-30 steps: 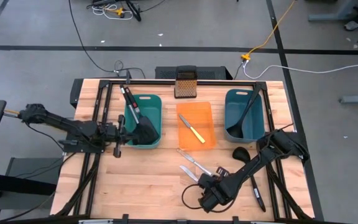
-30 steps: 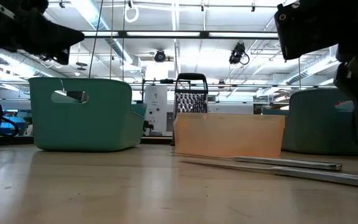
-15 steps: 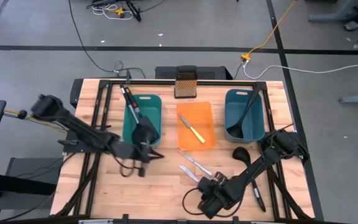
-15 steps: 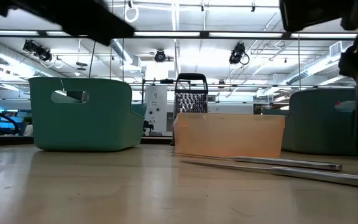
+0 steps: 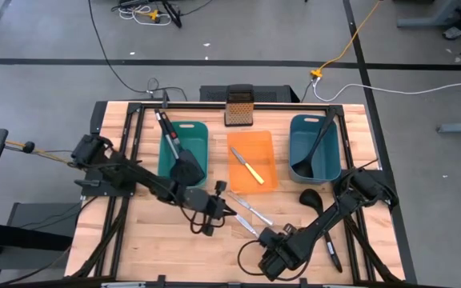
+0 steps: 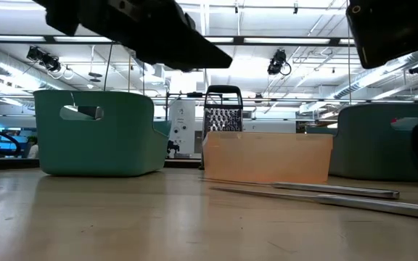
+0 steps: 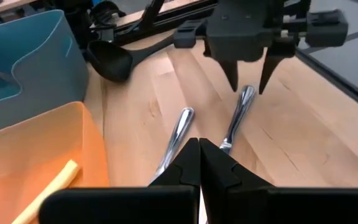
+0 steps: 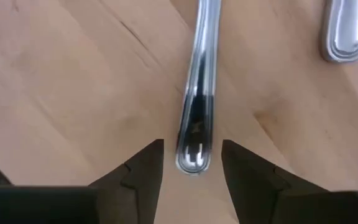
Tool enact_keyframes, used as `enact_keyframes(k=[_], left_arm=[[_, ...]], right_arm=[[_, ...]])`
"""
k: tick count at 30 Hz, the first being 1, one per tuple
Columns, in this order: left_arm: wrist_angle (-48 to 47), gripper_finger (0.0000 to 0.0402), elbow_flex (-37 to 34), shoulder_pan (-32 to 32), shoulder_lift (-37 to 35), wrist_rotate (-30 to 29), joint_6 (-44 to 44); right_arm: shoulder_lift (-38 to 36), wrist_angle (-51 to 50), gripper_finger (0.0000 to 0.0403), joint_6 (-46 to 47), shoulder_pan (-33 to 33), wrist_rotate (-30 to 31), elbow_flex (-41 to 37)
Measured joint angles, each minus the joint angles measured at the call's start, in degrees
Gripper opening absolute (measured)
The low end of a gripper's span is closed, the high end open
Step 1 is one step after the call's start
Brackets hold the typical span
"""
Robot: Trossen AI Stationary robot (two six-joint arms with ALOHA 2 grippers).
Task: Pick & Place Kitchen Items
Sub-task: Put the bottom silver knife into the orange bin
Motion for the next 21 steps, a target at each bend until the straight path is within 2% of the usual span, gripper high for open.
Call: enact_keyframes(k=[5, 11, 17, 21], left_arm=[[-0.7, 0.0002, -0.4, 1.5, 0.0, 3.5, -0.8], [-3.5, 0.0002, -0.3, 1.4, 0.0, 3.7, -2.7], [-8.3, 0.0002, -0.3, 0.4, 0.0, 7.0, -4.9], [-10.3, 0.0002, -0.4, -0.3, 0.0, 6.6, -5.3]], right_arm=[[1.2, -1.3, 0.0169, -7.1, -0.4, 0.0, 0.0], [3.9, -2.3, 0.0169, -19.5, -0.5, 0.4, 0.4], [4.5, -2.5, 0.0169, -25.3, -0.7, 0.3, 0.4], [4.5, -2.4, 0.0161, -31.0, -0.6, 0.4, 0.4]])
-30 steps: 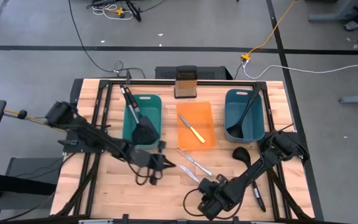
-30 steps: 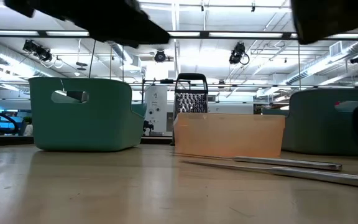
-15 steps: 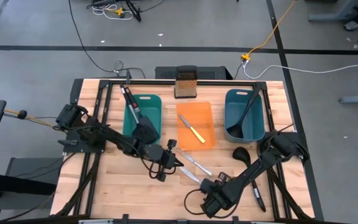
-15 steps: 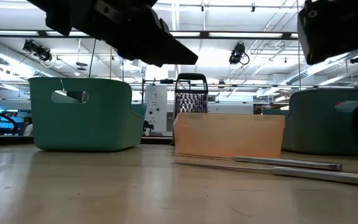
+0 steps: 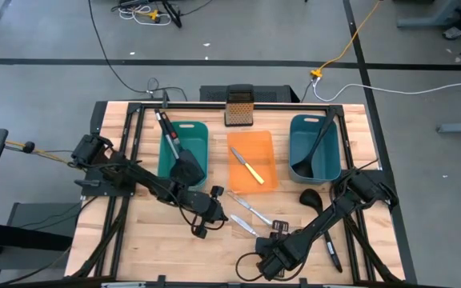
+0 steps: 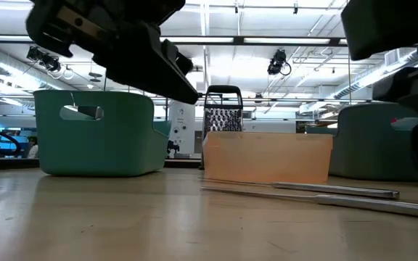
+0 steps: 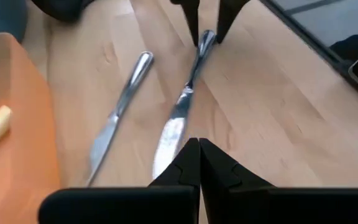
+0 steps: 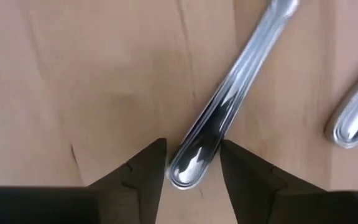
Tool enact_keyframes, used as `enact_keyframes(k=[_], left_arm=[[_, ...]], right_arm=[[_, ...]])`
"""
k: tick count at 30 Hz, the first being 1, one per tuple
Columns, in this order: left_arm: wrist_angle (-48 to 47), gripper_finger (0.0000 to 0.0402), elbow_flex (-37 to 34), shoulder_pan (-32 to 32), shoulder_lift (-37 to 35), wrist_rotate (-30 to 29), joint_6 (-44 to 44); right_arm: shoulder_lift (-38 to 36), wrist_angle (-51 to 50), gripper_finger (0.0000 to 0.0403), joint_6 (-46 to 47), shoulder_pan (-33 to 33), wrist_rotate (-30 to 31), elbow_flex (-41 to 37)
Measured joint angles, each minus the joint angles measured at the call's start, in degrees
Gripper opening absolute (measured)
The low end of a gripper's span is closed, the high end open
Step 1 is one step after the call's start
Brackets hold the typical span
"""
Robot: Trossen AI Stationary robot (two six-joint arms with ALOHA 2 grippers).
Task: Pick & Place Kitchen Items
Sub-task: Put the bottom silver knife into the orange bin
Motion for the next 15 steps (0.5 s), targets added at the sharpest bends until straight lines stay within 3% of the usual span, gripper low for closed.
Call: enact_keyframes(k=[7, 15], left_arm=[[0.7, 0.0002, 0.0, -1.5, 1.3, 0.4, -0.9], [5.1, 0.0002, 0.5, -3.8, 7.4, 0.3, -2.6]], right_arm=[[0.0, 0.3, 0.0117, -9.3, 1.7, 3.5, 0.0], [0.1, 0.7, 0.0088, -9.1, 2.3, 5.6, -0.2]])
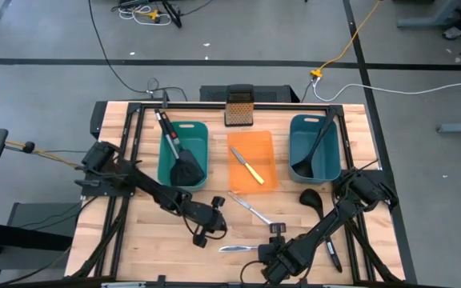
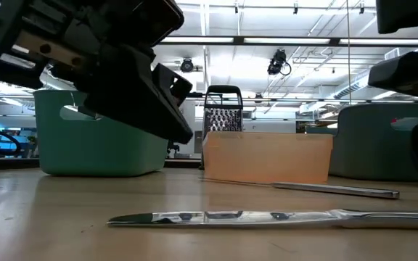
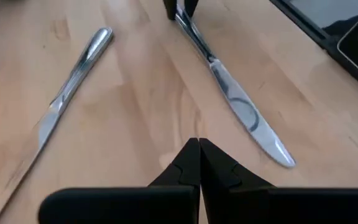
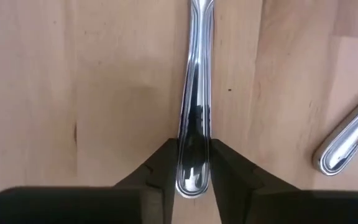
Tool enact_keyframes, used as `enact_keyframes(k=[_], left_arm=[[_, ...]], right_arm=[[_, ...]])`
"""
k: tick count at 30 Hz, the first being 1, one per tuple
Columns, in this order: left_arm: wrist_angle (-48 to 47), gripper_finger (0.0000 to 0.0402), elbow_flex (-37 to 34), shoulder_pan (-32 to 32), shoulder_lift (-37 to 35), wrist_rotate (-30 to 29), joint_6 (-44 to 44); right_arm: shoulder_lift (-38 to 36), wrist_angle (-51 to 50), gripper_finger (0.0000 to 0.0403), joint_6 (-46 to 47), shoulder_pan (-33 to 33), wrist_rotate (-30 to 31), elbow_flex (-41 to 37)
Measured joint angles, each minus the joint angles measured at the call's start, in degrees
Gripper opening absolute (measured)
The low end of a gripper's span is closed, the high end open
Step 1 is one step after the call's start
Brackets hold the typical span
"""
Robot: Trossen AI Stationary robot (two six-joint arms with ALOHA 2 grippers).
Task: Pick & Place Kitchen Items
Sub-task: Put the bottom silver knife into the orange bin
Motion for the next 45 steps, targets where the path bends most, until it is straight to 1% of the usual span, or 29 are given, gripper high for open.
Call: enact_keyframes(k=[2, 5, 7, 11, 14, 16, 18, 20, 24, 33, 38, 42, 45], left_arm=[[1.3, 0.0002, 0.0, -0.8, 0.0, -1.4, -1.0], [1.4, 0.0002, 0.4, -2.5, 0.0, 0.0, -2.9], [1.2, 0.0002, 0.8, -4.1, 0.0, -0.1, -3.0], [1.3, 0.0001, 0.9, -6.1, 0.7, -3.2, -3.2], [1.1, 0.0001, 0.8, -6.1, 1.0, -3.7, -4.5], [2.3, 0.0001, 1.0, -6.0, 2.3, -4.5, -5.3], [1.5, 0.0001, 0.7, -6.1, 3.4, -5.3, -5.4], [3.9, 0.0001, 0.8, -6.2, 4.7, -4.9, -5.4], [5.3, 0.0001, 0.9, -6.2, 5.7, -5.1, -5.3], [4.2, 0.0001, 0.8, -6.2, 5.9, -4.9, -5.3], [4.4, 0.0001, 0.8, -6.2, 5.9, -3.7, -5.3], [4.3, 0.0001, 0.7, -6.2, 6.9, -3.9, -5.3], [6.2, 0.0001, 1.0, -6.2, 8.4, -4.0, -5.5]], right_arm=[[0.0, 0.1, 0.0093, 1.3, 0.0, 0.1, 0.0], [0.0, 0.3, 0.0103, 3.3, 0.0, 0.0, -0.1], [0.0, 0.4, 0.0107, 3.8, 0.0, -0.2, -0.1], [0.0, 0.5, 0.0107, 4.1, 0.0, -0.1, -0.1], [0.0, 0.7, 0.0105, 4.1, 0.0, -0.1, -0.1], [0.0, 0.7, 0.0105, 4.2, 0.0, 0.0, -0.1], [0.0, 0.8, 0.0105, 4.3, 0.0, 0.0, -0.1], [0.0, 0.9, 0.0105, 4.5, 0.0, 0.0, -0.1], [0.0, 1.1, 0.0105, 5.8, 0.0, 0.0, -0.1], [0.0, 1.6, 0.0105, 7.3, 0.0, 0.1, -0.2], [0.0, 1.8, 0.0105, 7.5, 0.0, 0.5, -0.2], [0.0, 1.9, 0.0105, 7.5, 0.0, 0.7, -0.2], [0.0, 1.9, 0.0105, 7.5, 0.0, 0.8, -0.3]])
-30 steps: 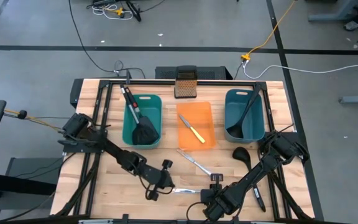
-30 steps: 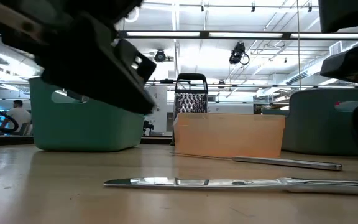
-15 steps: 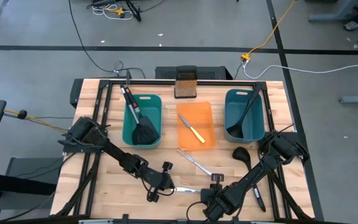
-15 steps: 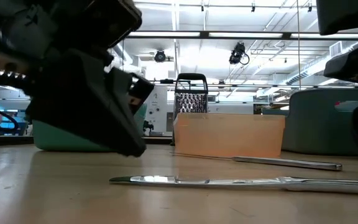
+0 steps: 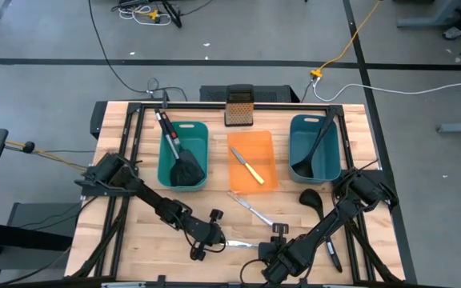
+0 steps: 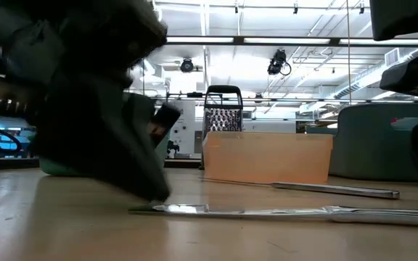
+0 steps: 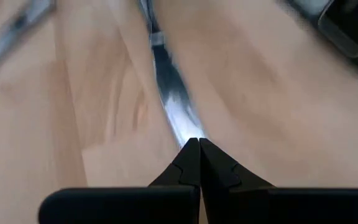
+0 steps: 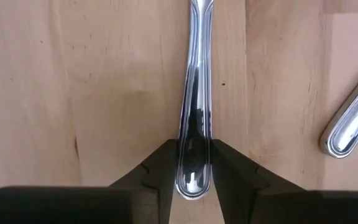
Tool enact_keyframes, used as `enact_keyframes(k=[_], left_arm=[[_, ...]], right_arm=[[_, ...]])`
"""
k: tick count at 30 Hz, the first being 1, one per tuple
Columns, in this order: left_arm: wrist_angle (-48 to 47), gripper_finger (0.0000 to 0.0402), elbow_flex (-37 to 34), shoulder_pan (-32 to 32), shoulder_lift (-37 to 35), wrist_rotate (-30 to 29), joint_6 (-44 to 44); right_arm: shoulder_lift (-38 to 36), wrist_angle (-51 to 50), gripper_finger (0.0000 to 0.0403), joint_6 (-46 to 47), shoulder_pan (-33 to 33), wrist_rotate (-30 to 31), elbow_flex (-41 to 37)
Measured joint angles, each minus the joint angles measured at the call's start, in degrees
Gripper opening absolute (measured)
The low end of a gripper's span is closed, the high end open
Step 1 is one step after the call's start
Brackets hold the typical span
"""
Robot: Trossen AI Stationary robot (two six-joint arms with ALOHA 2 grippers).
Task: Pick & Place Kitchen Items
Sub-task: Put the bottom silver knife into the orange bin
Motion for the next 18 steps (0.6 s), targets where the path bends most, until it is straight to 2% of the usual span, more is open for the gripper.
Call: enact_keyframes(k=[18], left_arm=[[-3.1, 0.0001, 0.0, 0.0, -0.1, 0.8, 0.0]], right_arm=[[0.0, 0.5, 0.0108, 1.7, -0.2, -0.1, 0.0]])
